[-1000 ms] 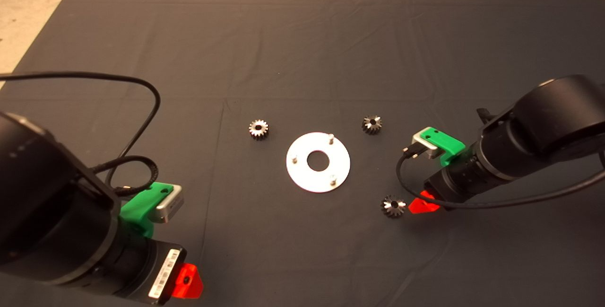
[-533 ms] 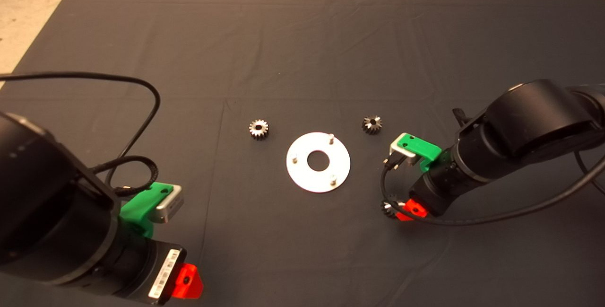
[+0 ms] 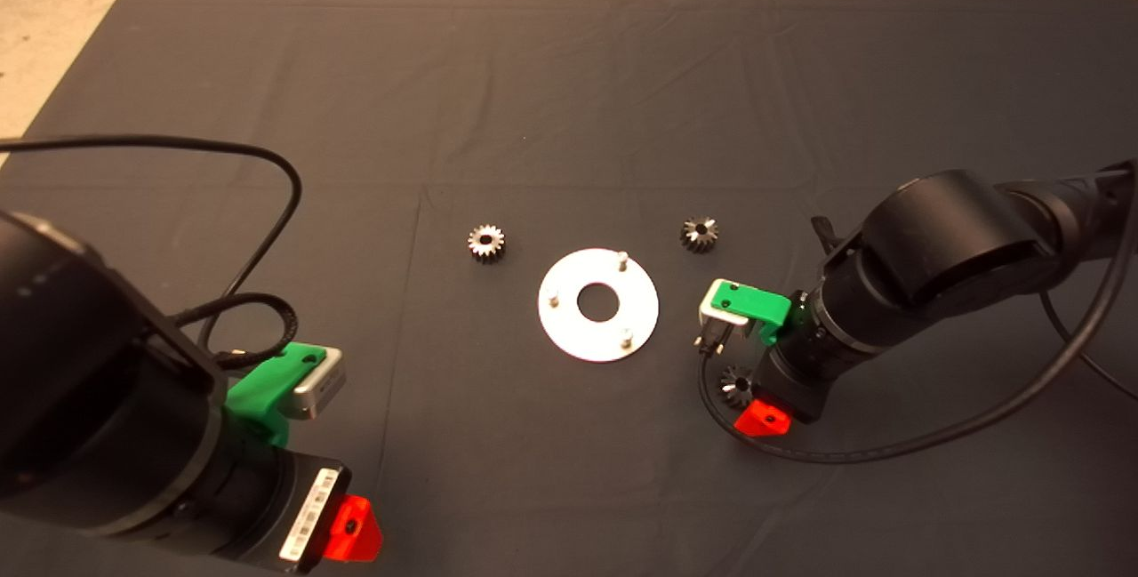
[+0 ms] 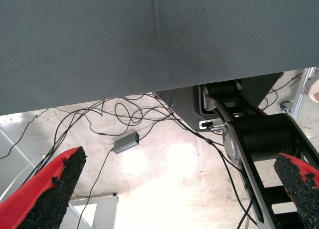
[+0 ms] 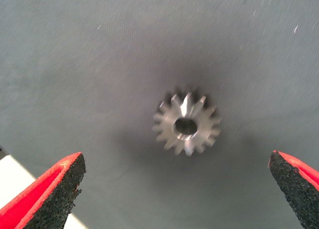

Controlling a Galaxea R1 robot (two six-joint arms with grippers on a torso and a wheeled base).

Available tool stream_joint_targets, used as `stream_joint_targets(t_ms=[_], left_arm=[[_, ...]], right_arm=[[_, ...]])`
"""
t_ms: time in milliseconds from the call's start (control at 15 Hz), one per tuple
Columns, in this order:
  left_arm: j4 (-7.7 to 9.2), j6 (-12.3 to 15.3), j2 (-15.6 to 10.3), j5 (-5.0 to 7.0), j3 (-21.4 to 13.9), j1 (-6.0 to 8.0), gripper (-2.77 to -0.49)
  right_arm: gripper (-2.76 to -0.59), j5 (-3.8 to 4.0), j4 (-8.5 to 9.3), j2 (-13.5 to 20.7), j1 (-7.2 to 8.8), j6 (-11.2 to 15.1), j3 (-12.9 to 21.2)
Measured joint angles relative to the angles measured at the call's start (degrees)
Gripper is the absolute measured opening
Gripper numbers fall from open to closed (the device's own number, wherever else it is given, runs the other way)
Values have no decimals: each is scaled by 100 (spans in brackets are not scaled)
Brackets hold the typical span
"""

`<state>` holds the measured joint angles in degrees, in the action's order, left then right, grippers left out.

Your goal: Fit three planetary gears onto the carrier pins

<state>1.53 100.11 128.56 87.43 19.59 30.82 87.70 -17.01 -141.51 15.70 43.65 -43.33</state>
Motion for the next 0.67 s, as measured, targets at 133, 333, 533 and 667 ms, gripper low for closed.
stream_joint_targets(t_ms=[133,333,533,667], left_arm=[[-2,0,0,0,0,0,-51],[0,0,0,0,0,0,-51],[-1,-2,0,0,0,0,-51],[-2,0,0,0,0,0,-51]], right_arm=[[-60,-2,-2,-107,-2,-134,-54],[-61,-4,-5,-222,-35,-257,-104],[-61,-2,-9,-235,-30,-361,-115],[-61,-2,-9,-233,-30,-407,-115]])
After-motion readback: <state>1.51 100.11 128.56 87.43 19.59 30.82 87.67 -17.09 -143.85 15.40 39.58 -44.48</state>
